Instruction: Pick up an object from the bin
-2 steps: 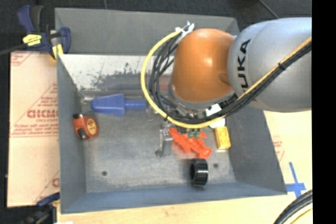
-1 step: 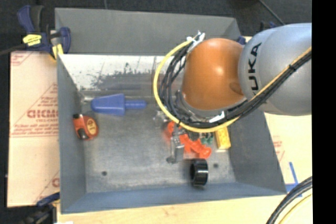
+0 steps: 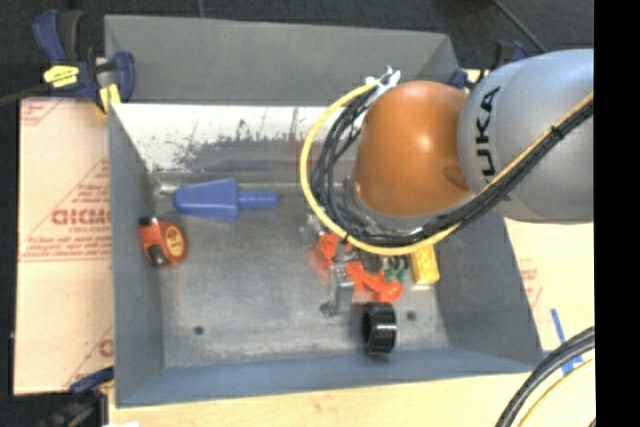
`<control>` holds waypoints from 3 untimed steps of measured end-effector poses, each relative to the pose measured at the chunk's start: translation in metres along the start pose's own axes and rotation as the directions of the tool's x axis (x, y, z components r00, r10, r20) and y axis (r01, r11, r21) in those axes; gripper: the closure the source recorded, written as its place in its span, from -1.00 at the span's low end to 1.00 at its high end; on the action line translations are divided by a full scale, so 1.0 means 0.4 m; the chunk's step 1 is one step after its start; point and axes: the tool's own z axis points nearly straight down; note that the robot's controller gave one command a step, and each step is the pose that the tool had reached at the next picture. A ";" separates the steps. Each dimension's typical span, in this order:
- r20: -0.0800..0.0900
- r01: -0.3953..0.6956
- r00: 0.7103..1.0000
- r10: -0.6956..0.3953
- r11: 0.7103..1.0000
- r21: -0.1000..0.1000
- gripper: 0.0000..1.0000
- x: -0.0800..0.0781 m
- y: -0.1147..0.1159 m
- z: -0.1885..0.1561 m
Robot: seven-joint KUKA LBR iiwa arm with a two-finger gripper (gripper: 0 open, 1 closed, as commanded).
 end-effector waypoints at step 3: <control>0.003 -0.055 0.998 0.055 0.998 0.000 -1.00 -0.015 -0.198 0.176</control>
Offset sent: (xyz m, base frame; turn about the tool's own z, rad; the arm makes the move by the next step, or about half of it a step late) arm 0.0024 -0.0588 -0.0426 0.0870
